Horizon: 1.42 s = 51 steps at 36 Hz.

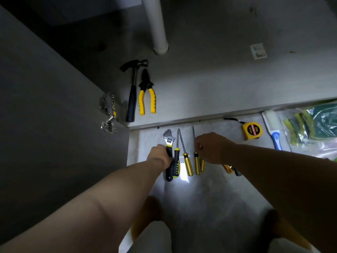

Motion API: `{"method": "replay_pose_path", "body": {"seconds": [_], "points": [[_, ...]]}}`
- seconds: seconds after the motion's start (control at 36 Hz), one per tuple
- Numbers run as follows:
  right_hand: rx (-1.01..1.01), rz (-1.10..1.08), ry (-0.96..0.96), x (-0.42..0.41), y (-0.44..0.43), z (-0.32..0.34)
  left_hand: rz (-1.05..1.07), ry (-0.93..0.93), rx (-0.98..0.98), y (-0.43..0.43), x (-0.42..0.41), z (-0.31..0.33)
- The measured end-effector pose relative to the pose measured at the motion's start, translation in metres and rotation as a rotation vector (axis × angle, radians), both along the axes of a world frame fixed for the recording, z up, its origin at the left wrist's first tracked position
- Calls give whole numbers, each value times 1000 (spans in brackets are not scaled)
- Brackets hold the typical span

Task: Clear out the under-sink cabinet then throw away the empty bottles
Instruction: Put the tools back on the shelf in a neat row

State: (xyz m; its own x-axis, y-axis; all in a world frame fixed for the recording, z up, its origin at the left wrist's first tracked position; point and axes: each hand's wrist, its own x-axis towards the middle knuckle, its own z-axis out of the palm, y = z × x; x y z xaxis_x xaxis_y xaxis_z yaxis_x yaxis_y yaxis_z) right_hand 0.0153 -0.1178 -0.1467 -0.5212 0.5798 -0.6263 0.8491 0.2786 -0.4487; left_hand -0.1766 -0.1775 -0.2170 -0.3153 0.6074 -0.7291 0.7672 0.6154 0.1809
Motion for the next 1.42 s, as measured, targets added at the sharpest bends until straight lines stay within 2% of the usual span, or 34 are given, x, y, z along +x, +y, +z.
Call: {"method": "replay_pose_path", "body": {"seconds": [0.28, 0.42, 0.47, 0.58, 0.69, 0.81, 0.97, 1.14, 1.36, 1.42], "points": [[38, -47, -48, 19, 18, -1, 22, 19, 38, -3, -2, 6], [-43, -98, -14, 23, 20, -3, 61, -32, -1, -2, -14, 14], [-151, -127, 6, 22, 20, -2, 163, -117, 1, -3, -18, 18], [-406, -207, 35, 12, 15, 7, 426, -410, 26, -7, -21, 37], [-613, -321, 72, 3, 5, 15, 420, -639, 8, -13, -17, 55], [-757, -323, 114, -6, -7, 19, 421, -836, -56, -17, 2, 57], [-624, -376, 184, 1, -6, 16, 405, -852, 50, -12, 21, 52], [-800, -422, 219, 25, 11, 15, 470, -859, 30, -3, 24, 54], [-867, -378, 173, 39, 17, 17, 521, -560, 153, -1, 26, 39], [-891, -396, 196, 43, 20, 18, 505, -417, 197, -3, 26, 32]]}}
